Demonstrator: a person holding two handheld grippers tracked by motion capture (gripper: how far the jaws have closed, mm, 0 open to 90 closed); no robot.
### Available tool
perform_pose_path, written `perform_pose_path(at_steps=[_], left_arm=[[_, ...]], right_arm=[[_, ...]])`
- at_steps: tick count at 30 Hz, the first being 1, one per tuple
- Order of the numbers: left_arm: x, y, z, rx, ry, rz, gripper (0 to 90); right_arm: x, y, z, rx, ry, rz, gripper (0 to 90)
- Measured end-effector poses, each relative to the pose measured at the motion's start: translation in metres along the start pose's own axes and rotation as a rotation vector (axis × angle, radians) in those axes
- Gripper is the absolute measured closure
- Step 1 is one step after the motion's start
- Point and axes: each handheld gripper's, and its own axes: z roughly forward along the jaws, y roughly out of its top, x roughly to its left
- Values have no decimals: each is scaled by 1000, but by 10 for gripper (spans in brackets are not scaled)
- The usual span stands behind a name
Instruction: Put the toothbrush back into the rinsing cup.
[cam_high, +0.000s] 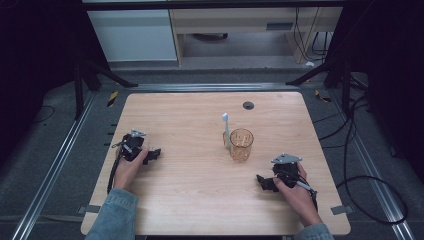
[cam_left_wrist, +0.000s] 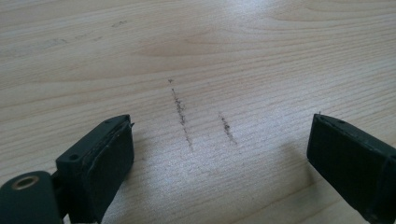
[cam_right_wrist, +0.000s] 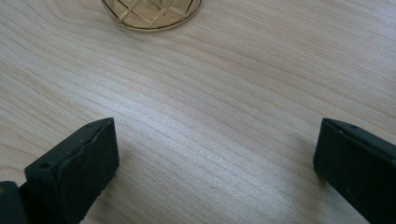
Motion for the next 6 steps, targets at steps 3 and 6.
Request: perform_pose_path(at_steps=[3, 6], left_arm=[[-1, -3, 2, -23, 19, 15, 51], [0, -6, 3, -46, 22, 14, 35]], right_arm=[[0, 0, 0, 0, 2, -2, 4], [0, 0, 0, 0, 1, -3, 4]])
